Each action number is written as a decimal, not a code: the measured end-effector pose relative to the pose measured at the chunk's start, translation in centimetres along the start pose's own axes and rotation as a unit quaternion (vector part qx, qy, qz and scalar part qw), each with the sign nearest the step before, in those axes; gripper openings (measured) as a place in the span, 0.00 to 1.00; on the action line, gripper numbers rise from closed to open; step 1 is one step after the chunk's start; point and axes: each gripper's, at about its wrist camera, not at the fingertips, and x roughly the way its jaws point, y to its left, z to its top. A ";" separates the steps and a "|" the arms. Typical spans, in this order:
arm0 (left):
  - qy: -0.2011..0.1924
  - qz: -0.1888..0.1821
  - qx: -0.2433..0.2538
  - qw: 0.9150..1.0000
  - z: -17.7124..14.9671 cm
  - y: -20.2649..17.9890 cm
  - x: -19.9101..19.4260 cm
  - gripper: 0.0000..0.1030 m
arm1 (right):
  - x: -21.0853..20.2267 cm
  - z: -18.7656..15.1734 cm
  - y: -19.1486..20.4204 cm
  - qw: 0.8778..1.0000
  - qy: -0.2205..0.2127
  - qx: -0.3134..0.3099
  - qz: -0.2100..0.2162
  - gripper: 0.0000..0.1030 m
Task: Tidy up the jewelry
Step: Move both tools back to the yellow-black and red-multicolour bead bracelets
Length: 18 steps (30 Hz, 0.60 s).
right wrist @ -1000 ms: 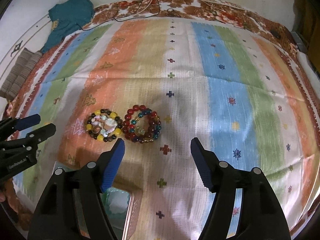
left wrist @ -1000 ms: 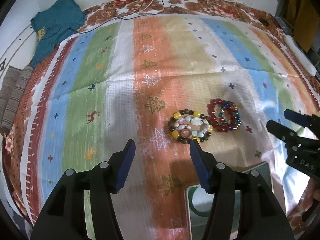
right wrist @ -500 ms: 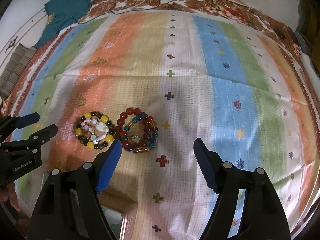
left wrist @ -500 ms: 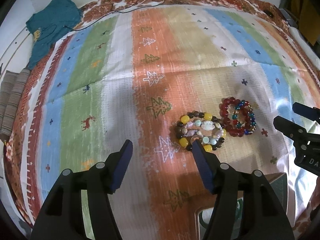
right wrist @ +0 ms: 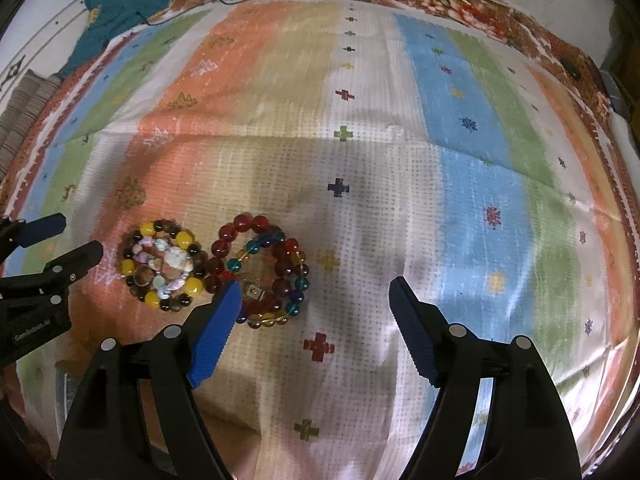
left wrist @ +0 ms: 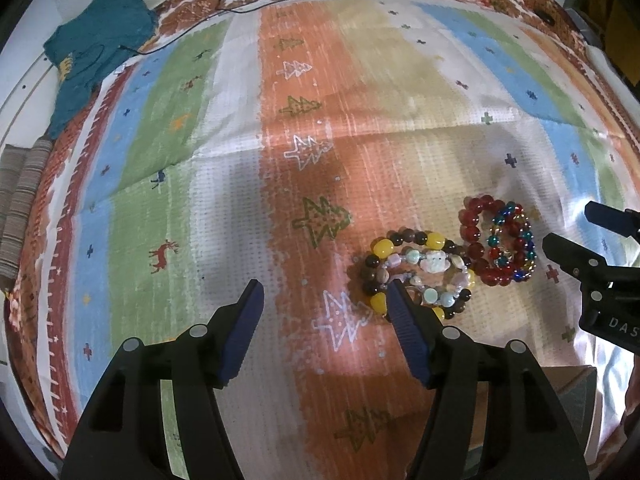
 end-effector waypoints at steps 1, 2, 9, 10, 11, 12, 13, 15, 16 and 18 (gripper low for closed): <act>0.000 0.000 0.001 1.000 0.1 -0.1 0.1 0.62 | 0.2 0.1 0.0 1.000 0.002 -0.002 -0.002 0.74; 0.001 -0.001 0.003 1.000 0.2 -0.1 0.2 0.62 | 0.4 0.1 0.0 1.000 0.004 -0.002 -0.003 0.74; 0.010 0.010 0.009 1.000 0.7 -0.2 1.4 0.62 | 1.5 0.4 -0.2 1.000 0.017 0.001 -0.009 0.74; 0.011 0.013 0.010 1.000 0.7 -0.2 1.5 0.62 | 1.7 0.5 -0.4 1.000 0.019 0.003 -0.011 0.74; 0.013 0.015 0.011 1.000 0.7 -0.2 1.8 0.62 | 1.9 0.6 -0.5 1.000 0.020 0.004 -0.012 0.74; 0.015 0.015 0.012 1.000 0.7 -0.1 2.0 0.62 | 2.0 0.6 -0.5 1.000 0.022 0.004 -0.013 0.74; 0.018 0.016 0.014 1.000 0.7 -0.1 2.3 0.62 | 2.3 0.7 -0.6 1.000 0.024 0.004 -0.014 0.74; 0.021 0.019 0.017 0.999 0.8 -0.2 2.7 0.62 | 2.6 0.7 -0.8 0.999 0.028 0.005 -0.018 0.74; 0.022 0.021 0.019 0.999 0.8 -0.2 2.9 0.62 | 2.8 0.7 -0.9 0.999 0.029 0.006 -0.020 0.74; 0.025 0.021 0.021 0.999 0.9 -0.2 3.2 0.62 | 3.1 0.7 -1.2 0.999 0.033 0.007 -0.025 0.74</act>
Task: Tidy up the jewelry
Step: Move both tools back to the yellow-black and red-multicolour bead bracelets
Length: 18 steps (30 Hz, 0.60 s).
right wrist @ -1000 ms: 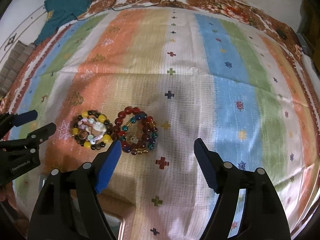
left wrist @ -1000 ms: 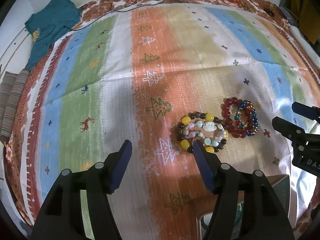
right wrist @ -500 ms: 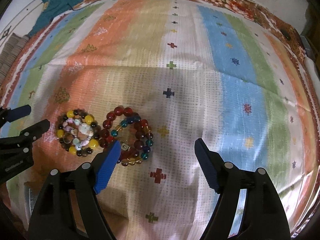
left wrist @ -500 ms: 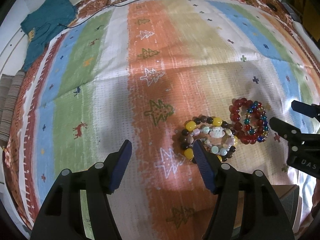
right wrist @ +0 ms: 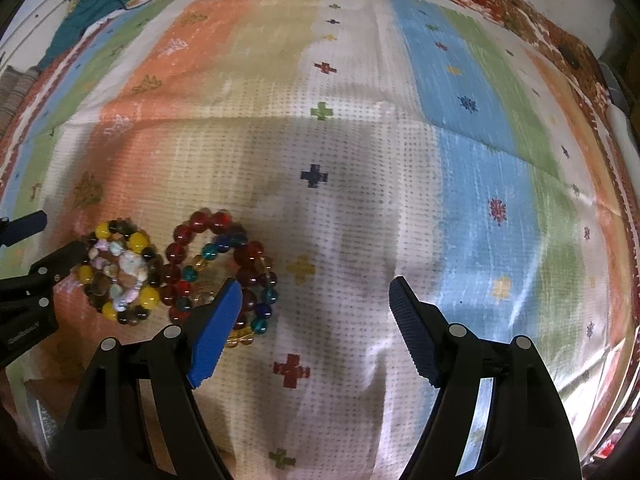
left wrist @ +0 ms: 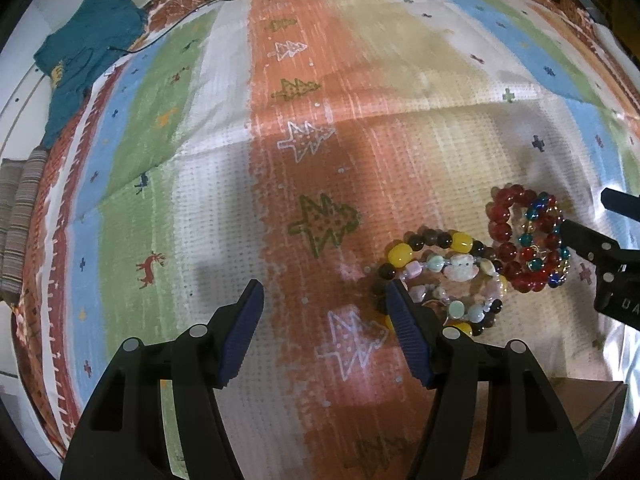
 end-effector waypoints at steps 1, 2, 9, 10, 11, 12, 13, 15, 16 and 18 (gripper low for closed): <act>0.000 0.000 0.001 1.000 0.0 0.0 0.1 0.63 | 0.1 0.0 -0.1 1.000 0.000 0.001 -0.002 0.74; 0.000 0.001 0.001 1.000 0.1 0.0 0.2 0.64 | 0.2 0.0 -0.2 1.000 0.002 0.002 -0.004 0.74; 0.003 -0.002 0.000 1.000 0.4 0.0 0.8 0.66 | 0.9 0.1 -0.6 1.000 0.006 0.001 -0.008 0.74; 0.005 -0.003 0.000 1.000 0.3 -0.1 1.0 0.67 | 1.1 0.1 -0.6 1.000 0.005 0.001 -0.007 0.74; 0.008 -0.004 0.001 1.000 0.3 -0.1 1.2 0.67 | 1.2 0.1 -0.6 1.000 0.005 0.001 -0.005 0.74; 0.009 -0.006 0.001 1.000 0.3 0.0 1.4 0.68 | 1.3 0.1 -0.6 1.000 0.005 0.001 -0.004 0.74; 0.009 -0.006 0.000 1.000 0.3 0.0 1.6 0.69 | 1.3 0.1 -0.6 1.000 0.005 0.000 -0.004 0.74; 0.011 -0.007 -0.001 1.000 0.3 0.0 1.8 0.70 | 1.4 0.2 -0.6 1.000 0.004 -0.003 -0.004 0.74; 0.010 -0.006 0.000 1.000 0.3 0.0 1.9 0.69 | 1.4 0.2 -0.5 1.000 0.003 -0.005 -0.005 0.74; 0.010 -0.005 0.003 1.000 0.4 -0.2 1.9 0.67 | 1.6 0.3 -0.5 1.000 0.002 -0.007 -0.005 0.74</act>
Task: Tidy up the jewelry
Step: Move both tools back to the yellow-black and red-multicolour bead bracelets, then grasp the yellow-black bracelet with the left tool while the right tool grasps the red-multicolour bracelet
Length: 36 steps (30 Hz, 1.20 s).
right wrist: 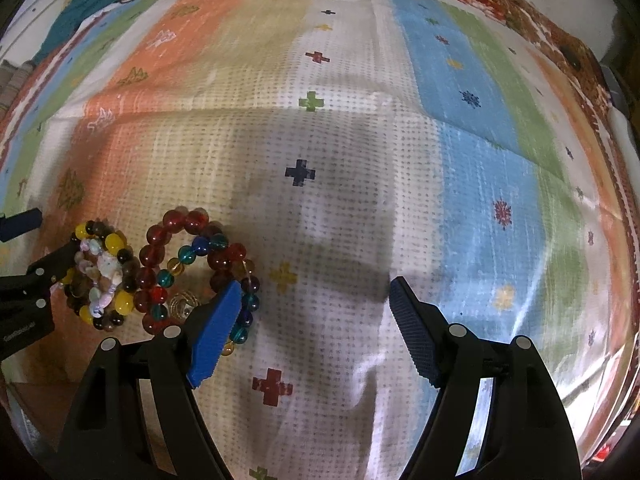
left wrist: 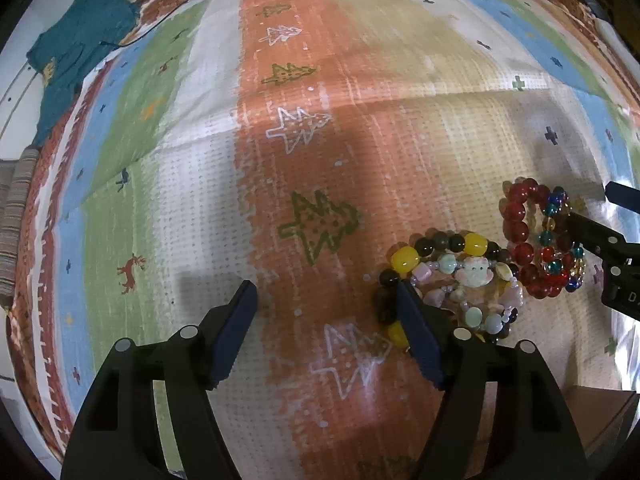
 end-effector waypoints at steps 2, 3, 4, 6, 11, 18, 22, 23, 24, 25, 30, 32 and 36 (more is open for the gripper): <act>-0.001 0.001 0.005 1.000 0.0 -0.2 0.0 0.63 | 0.1 0.0 0.1 1.000 0.000 -0.002 0.001 0.74; -0.002 0.001 0.007 1.000 0.0 -0.3 -0.1 0.62 | 0.2 0.0 0.2 1.000 -0.001 -0.004 0.001 0.74; -0.002 0.001 0.009 1.000 0.0 -0.4 -0.1 0.58 | 0.3 0.1 0.2 1.000 -0.001 -0.007 0.000 0.74; -0.004 0.003 0.010 1.000 0.0 -0.6 -0.3 0.48 | 0.5 0.0 0.6 1.000 0.000 -0.019 -0.012 0.73; -0.005 0.007 0.012 1.000 0.1 -0.8 -0.5 0.22 | 0.4 0.0 0.7 1.000 0.001 -0.017 -0.008 0.67; -0.013 -0.001 0.004 1.000 0.1 -0.8 -1.5 0.09 | -0.5 -0.1 1.4 1.000 -0.004 -0.027 0.003 0.18; -0.024 -0.019 -0.004 1.000 0.2 -0.6 -2.8 0.09 | -0.8 -0.3 0.6 1.000 -0.007 -0.008 0.024 0.10; -0.028 -0.021 -0.005 0.999 0.2 -0.7 -3.1 0.09 | -1.0 -0.3 0.5 1.000 -0.008 -0.002 0.030 0.10; -0.032 -0.025 -0.006 0.999 0.2 -0.7 -3.7 0.09 | -1.1 -0.3 0.3 0.999 -0.010 0.001 0.035 0.10; -0.035 -0.026 -0.006 0.999 0.2 -0.8 -4.0 0.09 | -1.2 -0.2 0.2 0.999 -0.011 0.003 0.038 0.10; -0.048 -0.038 -0.003 0.998 0.2 -1.6 -5.4 0.09 | -2.7 -0.6 0.6 0.998 -0.025 -0.001 0.049 0.10; -0.052 -0.041 -0.001 0.998 0.2 -1.9 -5.9 0.09 | -3.5 -0.8 0.7 0.998 -0.033 -0.003 0.054 0.10; -0.060 -0.048 0.005 0.997 -0.1 -2.7 -7.1 0.09 | -5.1 -0.9 0.9 0.997 -0.049 -0.009 0.059 0.10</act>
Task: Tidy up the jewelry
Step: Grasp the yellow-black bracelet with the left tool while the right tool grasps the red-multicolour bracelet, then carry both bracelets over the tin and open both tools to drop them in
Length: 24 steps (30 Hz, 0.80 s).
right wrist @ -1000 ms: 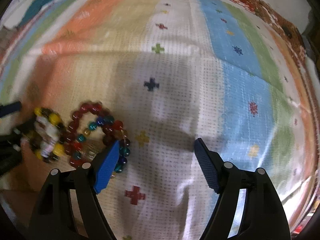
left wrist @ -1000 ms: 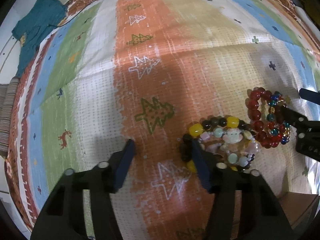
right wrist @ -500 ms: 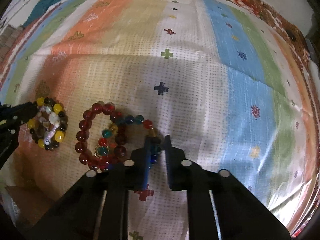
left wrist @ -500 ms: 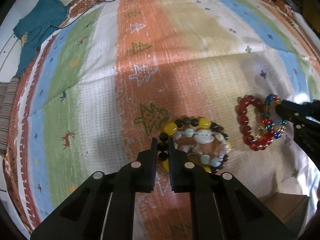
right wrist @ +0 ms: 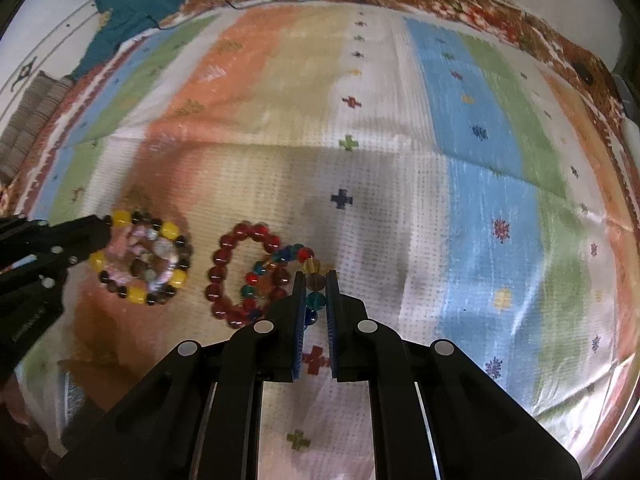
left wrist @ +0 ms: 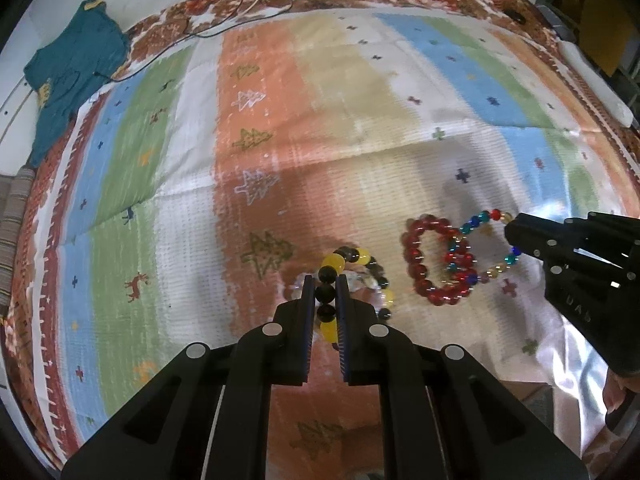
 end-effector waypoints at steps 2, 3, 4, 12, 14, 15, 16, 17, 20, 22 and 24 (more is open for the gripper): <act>-0.005 -0.001 0.002 1.000 0.0 -0.4 -0.6 0.09 | -0.5 -0.1 0.2 1.000 -0.004 -0.002 -0.007 0.10; -0.007 -0.002 0.002 1.000 -0.1 -0.6 -0.8 0.09 | -0.8 -0.2 0.3 1.000 -0.005 -0.004 -0.003 0.10; -0.011 -0.006 0.001 1.000 -0.1 -0.8 -1.2 0.09 | -0.9 -0.2 0.4 1.000 -0.006 -0.005 -0.001 0.10; -0.021 -0.018 -0.008 1.000 -0.5 -1.0 -2.6 0.09 | -2.6 -0.6 1.1 0.999 -0.033 -0.002 0.014 0.10; -0.027 -0.020 -0.010 0.999 -0.6 -0.9 -3.2 0.09 | -3.0 -0.6 1.4 0.999 -0.037 -0.005 0.016 0.10; -0.031 -0.022 -0.011 0.999 -0.7 -0.8 -3.7 0.09 | -3.3 -0.7 1.5 0.999 -0.040 -0.006 0.016 0.10; -0.034 -0.023 -0.012 0.999 -0.7 -0.8 -4.0 0.09 | -3.4 -0.7 1.5 0.999 -0.042 -0.007 0.016 0.10; -0.037 -0.025 -0.014 0.999 -0.7 -0.7 -4.4 0.09 | -3.6 -0.7 1.5 0.999 -0.045 -0.008 0.018 0.10; -0.046 -0.028 -0.017 0.998 -0.8 -0.6 -5.4 0.09 | -4.3 -0.9 1.7 0.998 -0.053 -0.010 0.019 0.10; -0.050 -0.028 -0.018 0.998 -1.0 -0.5 -5.9 0.09 | -4.8 -1.1 1.7 0.998 -0.058 -0.009 0.022 0.10; -0.053 -0.027 -0.019 0.998 -1.1 -0.4 -6.3 0.09 | -5.5 -1.4 1.9 0.997 -0.066 -0.010 0.025 0.10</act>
